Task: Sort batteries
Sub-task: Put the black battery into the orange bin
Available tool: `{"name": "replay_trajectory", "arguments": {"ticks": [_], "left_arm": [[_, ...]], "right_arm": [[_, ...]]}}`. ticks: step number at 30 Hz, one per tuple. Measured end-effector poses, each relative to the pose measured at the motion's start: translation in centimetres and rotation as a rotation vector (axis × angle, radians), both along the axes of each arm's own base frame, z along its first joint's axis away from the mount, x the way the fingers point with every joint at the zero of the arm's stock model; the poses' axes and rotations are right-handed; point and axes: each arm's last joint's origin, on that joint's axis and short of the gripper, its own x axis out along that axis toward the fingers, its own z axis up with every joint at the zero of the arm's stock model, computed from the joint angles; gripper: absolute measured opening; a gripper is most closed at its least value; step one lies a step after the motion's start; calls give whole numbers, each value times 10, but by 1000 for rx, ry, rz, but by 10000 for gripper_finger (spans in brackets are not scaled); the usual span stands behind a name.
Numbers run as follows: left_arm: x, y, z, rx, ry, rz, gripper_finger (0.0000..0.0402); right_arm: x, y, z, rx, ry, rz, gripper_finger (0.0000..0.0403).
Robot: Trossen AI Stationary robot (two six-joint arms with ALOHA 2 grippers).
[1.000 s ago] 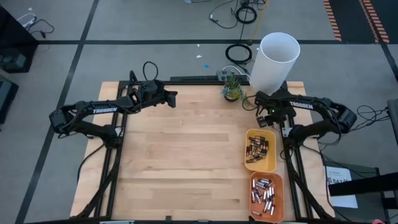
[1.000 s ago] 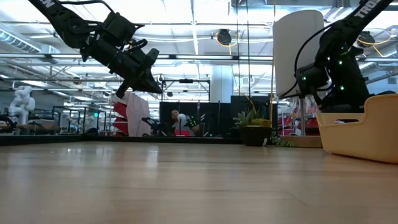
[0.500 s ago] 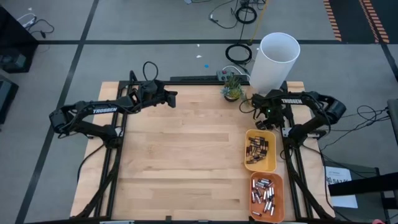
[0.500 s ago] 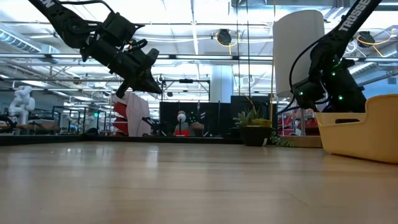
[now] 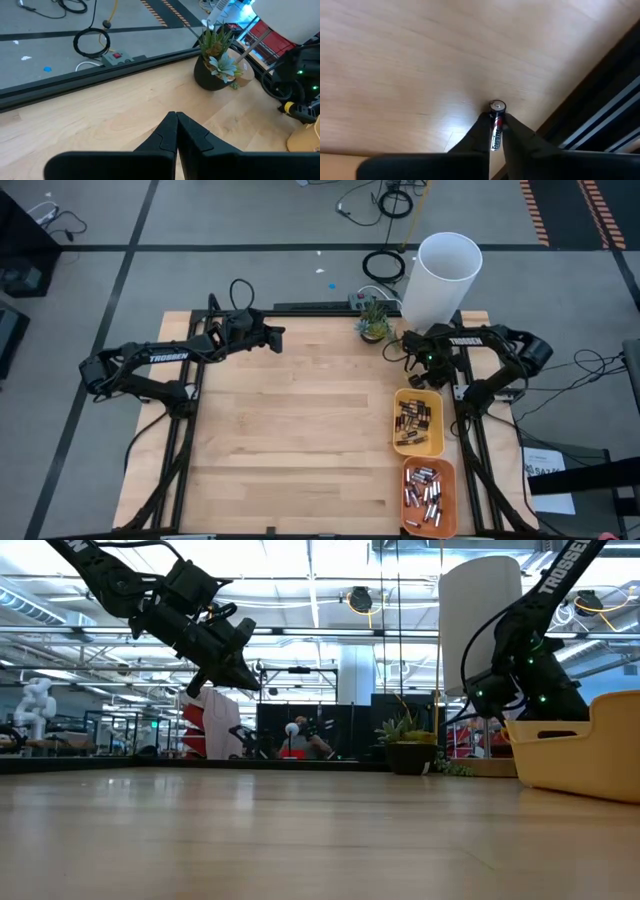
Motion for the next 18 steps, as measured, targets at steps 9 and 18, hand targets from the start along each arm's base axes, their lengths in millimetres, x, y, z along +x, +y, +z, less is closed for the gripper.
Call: {"name": "replay_trajectory", "arguments": {"ticks": [9,18], "left_arm": [[0,0,0,1,-1,0,11],[0,0,0,2,-3,0,11]], "right_arm": [[20,-9,11,-59,-71,11,13],[60,-28,44,-199,-258,74,8]]}}
